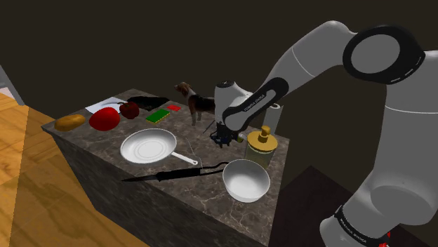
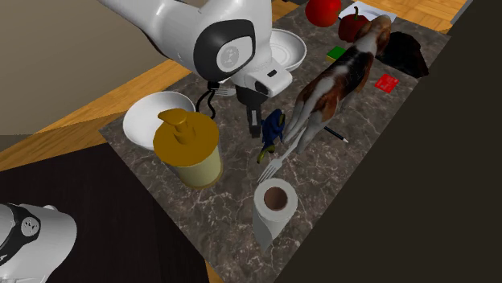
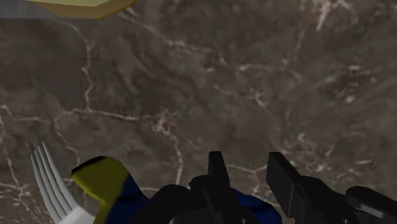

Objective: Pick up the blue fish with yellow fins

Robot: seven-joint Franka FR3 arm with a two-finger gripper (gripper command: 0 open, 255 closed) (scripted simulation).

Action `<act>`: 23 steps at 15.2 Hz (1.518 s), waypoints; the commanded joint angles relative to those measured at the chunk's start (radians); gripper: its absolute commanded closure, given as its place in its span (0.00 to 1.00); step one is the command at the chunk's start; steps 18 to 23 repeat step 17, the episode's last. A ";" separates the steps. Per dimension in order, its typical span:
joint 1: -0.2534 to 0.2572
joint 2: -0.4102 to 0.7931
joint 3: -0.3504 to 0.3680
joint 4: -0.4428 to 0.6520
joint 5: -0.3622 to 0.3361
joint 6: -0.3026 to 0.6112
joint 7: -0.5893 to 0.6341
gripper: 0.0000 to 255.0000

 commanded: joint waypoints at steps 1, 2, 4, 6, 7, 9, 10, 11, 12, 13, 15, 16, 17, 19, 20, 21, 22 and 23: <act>-0.002 -0.011 0.003 0.000 0.005 -0.011 -0.005 1.00; -0.003 -0.021 0.005 0.001 0.010 -0.021 -0.009 1.00; -0.006 -0.042 0.010 0.002 0.020 -0.042 -0.018 1.00; -0.008 -0.062 0.014 0.004 0.029 -0.063 -0.027 1.00; -0.010 -0.072 0.016 0.005 0.034 -0.074 -0.031 1.00; -0.012 -0.091 0.020 0.008 0.043 -0.096 -0.040 1.00; -0.013 -0.101 0.021 0.010 0.047 -0.107 -0.044 1.00; -0.013 -0.110 0.023 0.013 0.052 -0.118 -0.048 1.00; -0.014 -0.119 0.024 0.015 0.056 -0.129 -0.053 1.00; -0.015 -0.128 0.026 0.018 0.061 -0.140 -0.057 1.00; -0.016 -0.146 0.028 0.024 0.069 -0.163 -0.065 1.00; -0.016 -0.147 0.029 0.024 0.070 -0.165 -0.065 1.00; -0.016 -0.147 0.029 0.024 0.070 -0.165 -0.065 1.00; -0.016 -0.147 0.029 0.024 0.070 -0.165 -0.065 1.00; -0.016 -0.147 0.029 0.024 0.070 -0.165 -0.065 1.00; -0.016 -0.147 0.029 0.024 0.070 -0.165 -0.065 1.00; -0.016 -0.147 0.029 0.024 0.070 -0.165 -0.065 1.00; -0.016 -0.147 0.029 0.024 0.070 -0.165 -0.065 1.00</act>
